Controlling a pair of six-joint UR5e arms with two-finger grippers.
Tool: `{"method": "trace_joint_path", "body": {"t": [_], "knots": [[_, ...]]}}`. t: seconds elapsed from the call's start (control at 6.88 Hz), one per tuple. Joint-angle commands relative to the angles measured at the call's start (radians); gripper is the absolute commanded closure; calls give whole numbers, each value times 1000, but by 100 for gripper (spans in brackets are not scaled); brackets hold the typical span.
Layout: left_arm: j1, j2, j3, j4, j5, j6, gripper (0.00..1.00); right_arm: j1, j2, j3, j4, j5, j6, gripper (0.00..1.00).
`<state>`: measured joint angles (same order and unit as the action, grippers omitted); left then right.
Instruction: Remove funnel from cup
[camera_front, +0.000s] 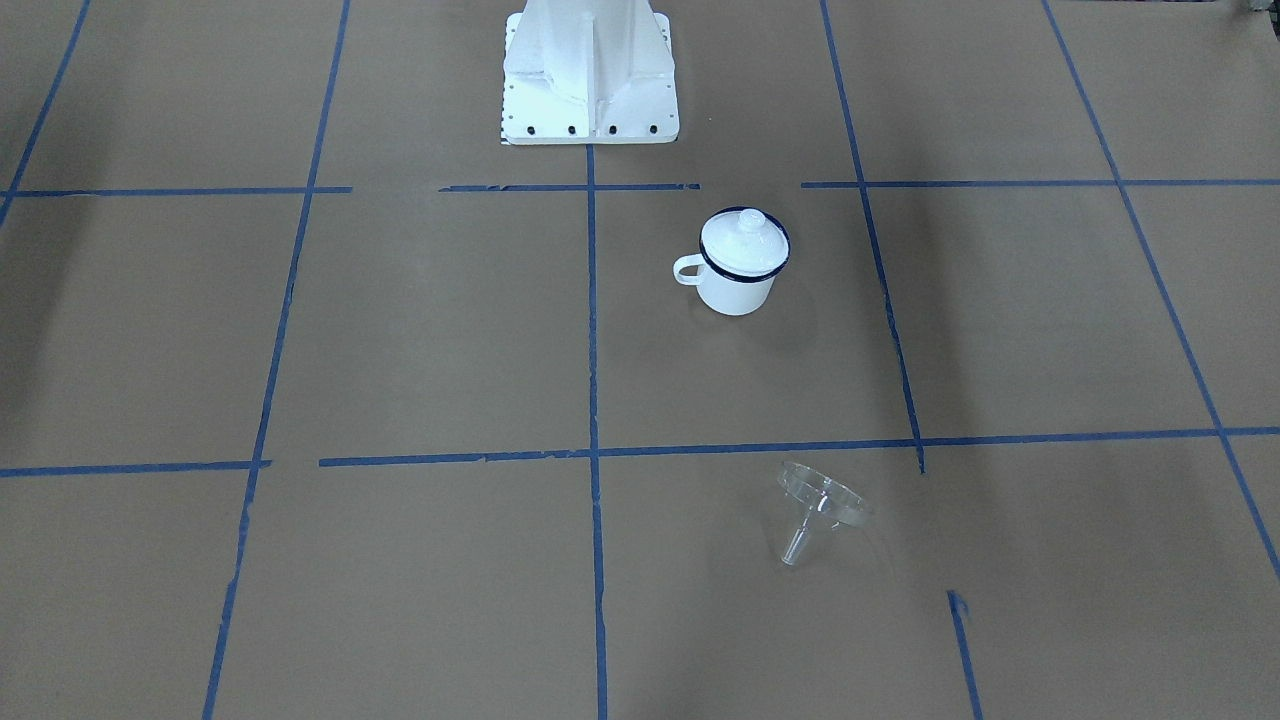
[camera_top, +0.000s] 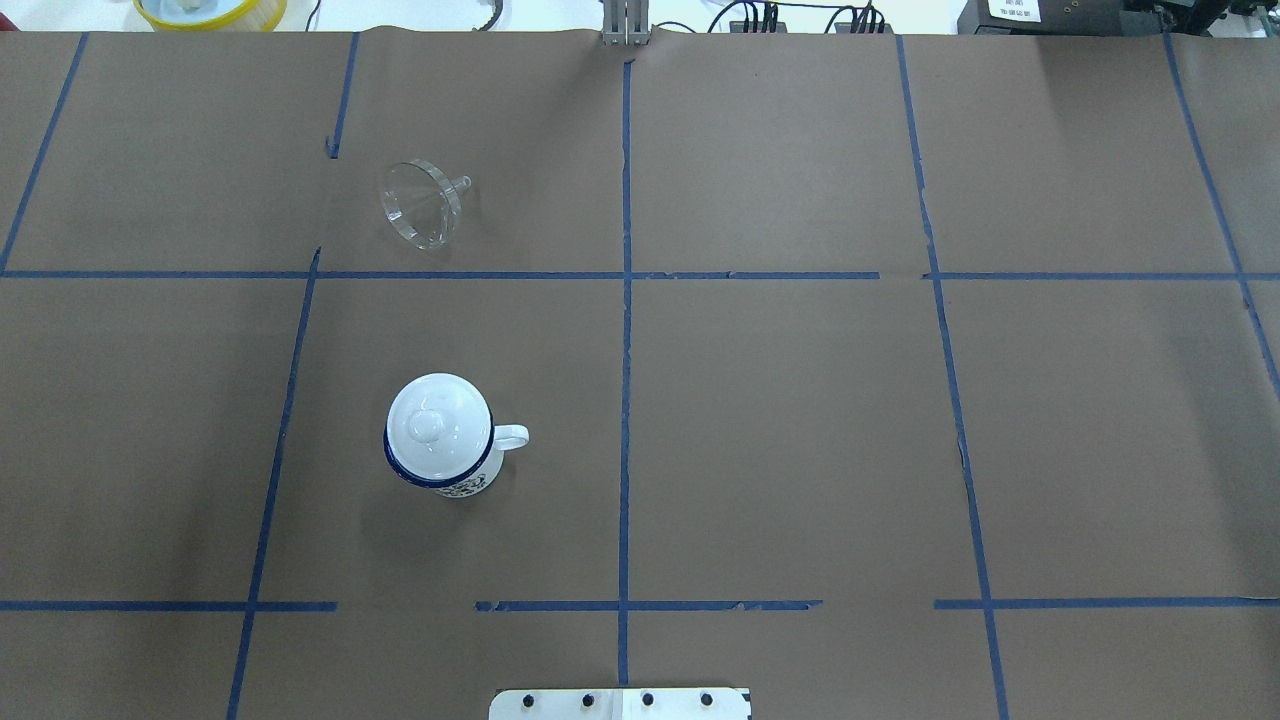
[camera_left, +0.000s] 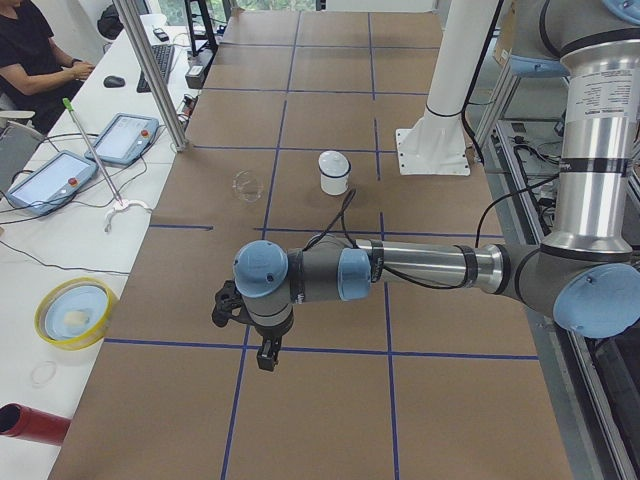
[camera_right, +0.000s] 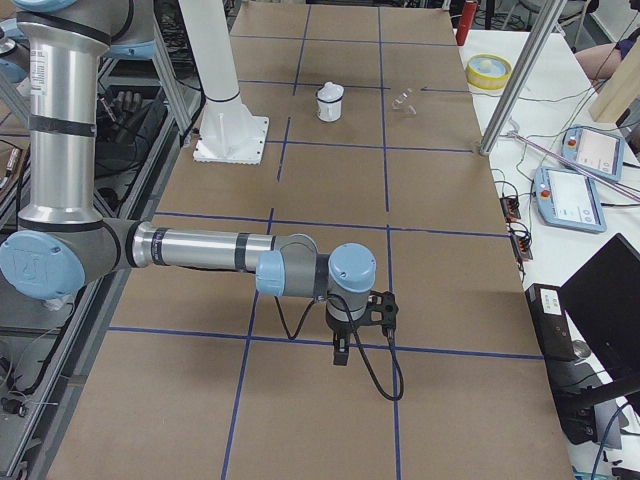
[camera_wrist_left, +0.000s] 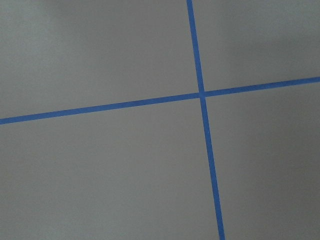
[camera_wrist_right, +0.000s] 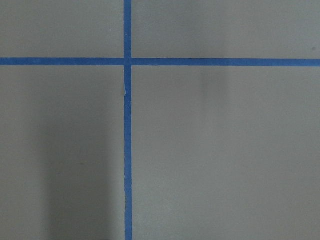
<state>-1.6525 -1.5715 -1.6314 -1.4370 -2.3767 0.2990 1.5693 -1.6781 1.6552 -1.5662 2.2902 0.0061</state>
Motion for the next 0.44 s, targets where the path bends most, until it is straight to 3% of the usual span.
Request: {"method": "trace_joint_path", "body": {"t": [0.0,0.29], "knots": [[42,-4,16,4,-4,-12,0,0,0,2,0,0,0,0],[43,-8,22,3,-53,-212,0,0,0,0,0,0,0,0]]}}
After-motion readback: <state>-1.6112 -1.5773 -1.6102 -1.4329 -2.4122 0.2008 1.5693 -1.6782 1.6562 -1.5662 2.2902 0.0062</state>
